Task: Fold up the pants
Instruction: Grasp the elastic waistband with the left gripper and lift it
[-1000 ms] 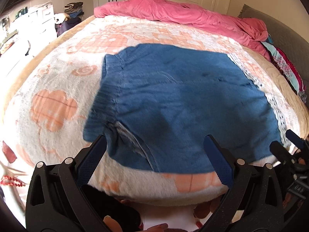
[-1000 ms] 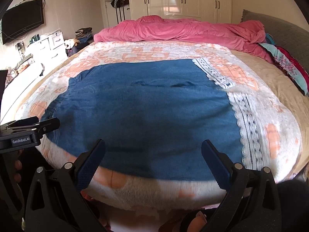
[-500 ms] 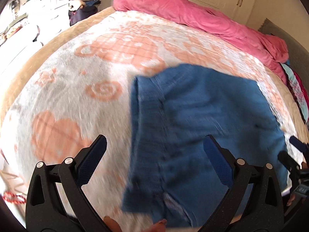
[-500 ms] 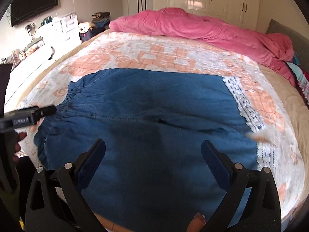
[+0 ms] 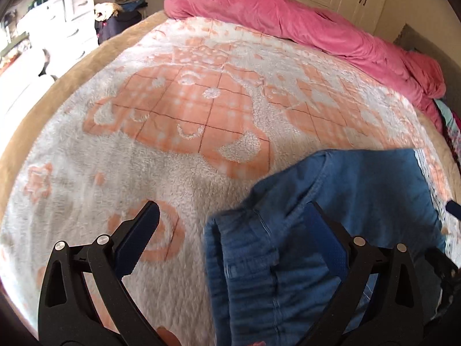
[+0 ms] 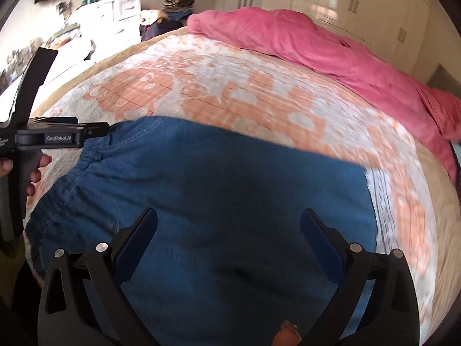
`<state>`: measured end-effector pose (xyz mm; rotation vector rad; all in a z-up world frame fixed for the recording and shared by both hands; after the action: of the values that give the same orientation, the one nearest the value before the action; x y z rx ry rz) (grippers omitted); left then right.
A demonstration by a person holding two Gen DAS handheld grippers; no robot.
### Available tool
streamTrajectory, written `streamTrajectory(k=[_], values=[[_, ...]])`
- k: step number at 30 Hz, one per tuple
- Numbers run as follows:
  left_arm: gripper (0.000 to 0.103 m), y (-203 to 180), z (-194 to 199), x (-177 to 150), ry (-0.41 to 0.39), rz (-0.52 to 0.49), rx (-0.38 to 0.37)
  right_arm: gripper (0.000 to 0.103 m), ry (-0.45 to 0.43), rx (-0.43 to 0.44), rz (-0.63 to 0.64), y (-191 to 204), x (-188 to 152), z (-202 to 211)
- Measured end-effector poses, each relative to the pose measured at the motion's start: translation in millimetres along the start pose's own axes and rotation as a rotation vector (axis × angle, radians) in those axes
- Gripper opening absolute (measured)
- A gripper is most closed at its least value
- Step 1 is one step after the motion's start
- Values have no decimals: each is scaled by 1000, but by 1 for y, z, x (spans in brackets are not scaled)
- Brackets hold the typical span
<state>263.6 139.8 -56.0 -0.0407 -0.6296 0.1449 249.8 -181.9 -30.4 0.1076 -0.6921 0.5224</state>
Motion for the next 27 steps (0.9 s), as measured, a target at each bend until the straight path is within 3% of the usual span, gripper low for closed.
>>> streamTrajectory(k=[4,7,9,13,21,27], values=[[90,-5,-8,-4,5,-59,10,99,16,40,41,5,30,-34],[72,-8,-15,-3,11,-62,-36,99,42,43,53,3,46,-61],[48,-10,-25,-6,35,-72,-60,99,73,44,53,2,53,-77],[32,-12,-26,-9,23,-78,-73,99,118,45,85,1,70,-102],[26,-16,9,-6,-110,-94,-104,99,112,93,268,30,83,-112],[26,-21,32,-7,-189,-114,-114,99,77,38,402,50,80,-114]])
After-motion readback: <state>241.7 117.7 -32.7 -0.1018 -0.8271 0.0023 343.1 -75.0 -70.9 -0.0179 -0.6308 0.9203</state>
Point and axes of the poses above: each gripper's, at about its wrist camera, not at the fingertips, and z roughly against the way its jaws point, y to its left, x to its top, the point moved 6 cm from there along -z, roughly the way its jaws point, and after that the axes turned 3 degrees about -z, right-handed, at the moved point
